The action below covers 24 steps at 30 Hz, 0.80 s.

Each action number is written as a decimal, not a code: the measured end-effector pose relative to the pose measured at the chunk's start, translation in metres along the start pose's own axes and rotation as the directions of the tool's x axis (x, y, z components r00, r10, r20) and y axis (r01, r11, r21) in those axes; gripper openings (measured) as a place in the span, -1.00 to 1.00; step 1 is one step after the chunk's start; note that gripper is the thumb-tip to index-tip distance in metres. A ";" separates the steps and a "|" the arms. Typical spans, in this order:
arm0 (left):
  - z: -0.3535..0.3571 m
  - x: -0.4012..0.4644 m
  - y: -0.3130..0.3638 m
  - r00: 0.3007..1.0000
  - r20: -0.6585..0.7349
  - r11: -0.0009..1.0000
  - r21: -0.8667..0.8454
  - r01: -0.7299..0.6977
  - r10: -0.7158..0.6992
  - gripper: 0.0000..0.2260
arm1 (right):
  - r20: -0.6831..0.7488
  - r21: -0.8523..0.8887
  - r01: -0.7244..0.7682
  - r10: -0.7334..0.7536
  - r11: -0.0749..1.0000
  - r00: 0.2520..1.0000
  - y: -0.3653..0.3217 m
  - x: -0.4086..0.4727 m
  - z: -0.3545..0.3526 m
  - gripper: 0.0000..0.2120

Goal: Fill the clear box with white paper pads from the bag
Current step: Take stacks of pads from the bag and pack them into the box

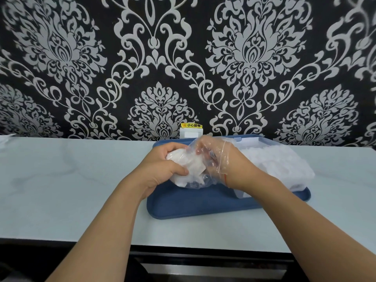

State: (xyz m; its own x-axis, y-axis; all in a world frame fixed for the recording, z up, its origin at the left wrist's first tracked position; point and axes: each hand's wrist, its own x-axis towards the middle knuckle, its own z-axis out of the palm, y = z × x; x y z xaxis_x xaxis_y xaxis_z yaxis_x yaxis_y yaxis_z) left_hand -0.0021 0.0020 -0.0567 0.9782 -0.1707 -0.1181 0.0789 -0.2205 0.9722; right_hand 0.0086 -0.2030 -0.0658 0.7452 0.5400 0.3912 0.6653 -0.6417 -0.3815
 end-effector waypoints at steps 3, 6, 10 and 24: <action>0.000 0.001 0.000 1.000 0.013 0.998 -0.055 0.027 -0.026 -0.55 | 0.006 0.145 -0.034 0.033 0.989 0.999 -0.003 -0.001 -0.006 -0.61; -0.001 0.003 -0.001 0.998 0.036 0.990 -0.131 0.057 -0.053 -0.56 | -0.025 0.113 0.013 -0.010 0.994 1.000 0.001 0.002 0.000 -0.83; -0.002 0.005 -0.003 0.993 0.084 0.974 -0.204 0.103 -0.087 -0.58 | 0.212 0.031 -0.027 0.020 0.999 0.977 0.003 0.004 -0.004 -0.66; -0.008 0.007 0.000 0.963 0.257 0.879 -0.437 0.192 -0.083 -0.47 | 0.097 0.061 -0.090 0.084 0.994 0.992 -0.010 -0.001 -0.016 -0.46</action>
State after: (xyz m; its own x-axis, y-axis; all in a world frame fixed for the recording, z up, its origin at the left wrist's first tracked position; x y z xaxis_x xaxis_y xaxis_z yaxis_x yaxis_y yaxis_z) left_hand 0.0058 0.0085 -0.0563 0.8860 -0.3931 -0.2460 0.3412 0.1934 0.9199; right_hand 0.0000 -0.2060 -0.0487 0.7993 0.5343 0.2751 0.5970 -0.6534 -0.4655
